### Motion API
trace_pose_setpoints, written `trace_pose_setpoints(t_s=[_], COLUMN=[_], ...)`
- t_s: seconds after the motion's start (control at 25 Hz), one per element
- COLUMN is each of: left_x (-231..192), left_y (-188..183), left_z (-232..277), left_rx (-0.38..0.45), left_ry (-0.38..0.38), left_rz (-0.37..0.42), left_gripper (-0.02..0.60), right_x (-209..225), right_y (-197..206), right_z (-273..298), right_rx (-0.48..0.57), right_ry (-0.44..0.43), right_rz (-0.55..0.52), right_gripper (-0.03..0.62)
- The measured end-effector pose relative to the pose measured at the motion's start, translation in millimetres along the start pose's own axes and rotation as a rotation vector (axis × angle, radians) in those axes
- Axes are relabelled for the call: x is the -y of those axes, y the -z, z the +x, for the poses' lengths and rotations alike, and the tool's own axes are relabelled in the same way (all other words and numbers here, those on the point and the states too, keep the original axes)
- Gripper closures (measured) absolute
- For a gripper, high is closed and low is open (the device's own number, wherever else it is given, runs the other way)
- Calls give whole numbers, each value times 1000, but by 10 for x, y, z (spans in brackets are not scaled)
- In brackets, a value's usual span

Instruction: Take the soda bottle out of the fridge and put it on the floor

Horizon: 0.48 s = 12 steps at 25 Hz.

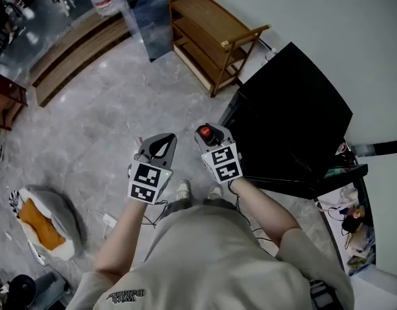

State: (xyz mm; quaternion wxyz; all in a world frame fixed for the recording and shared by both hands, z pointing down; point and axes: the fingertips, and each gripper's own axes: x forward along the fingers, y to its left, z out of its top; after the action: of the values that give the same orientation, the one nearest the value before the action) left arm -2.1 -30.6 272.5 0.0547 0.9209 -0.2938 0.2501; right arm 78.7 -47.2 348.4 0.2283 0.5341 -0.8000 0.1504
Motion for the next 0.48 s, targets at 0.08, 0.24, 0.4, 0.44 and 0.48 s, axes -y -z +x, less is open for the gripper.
trace_pose_setpoints(t_s=[0.08,0.24,0.4,0.44,0.48], left_x=[-61,-155,-257,-278,-301], left_y=[94,333,592,661,730], left_z=[-2,30,128,155,183], left_rx=[-25,-86,-159,-173,-185], left_ry=[-23,-40,-32,-27,-23], left_rz=[31,56,42,37,32], left_gripper=[575,575,575,575,575], right_x=[-119,-287,-367,-397,-426], right_y=[-50,-43,92,144,202], right_z=[84,259,485,539,593], right_rx=[-8,-54,-133,-154,-174], right_ry=[-35,-85,-116,-125,-135], right_rz=[-17,-34,-45,-50,-54], right_gripper=[465,465,465,465,465])
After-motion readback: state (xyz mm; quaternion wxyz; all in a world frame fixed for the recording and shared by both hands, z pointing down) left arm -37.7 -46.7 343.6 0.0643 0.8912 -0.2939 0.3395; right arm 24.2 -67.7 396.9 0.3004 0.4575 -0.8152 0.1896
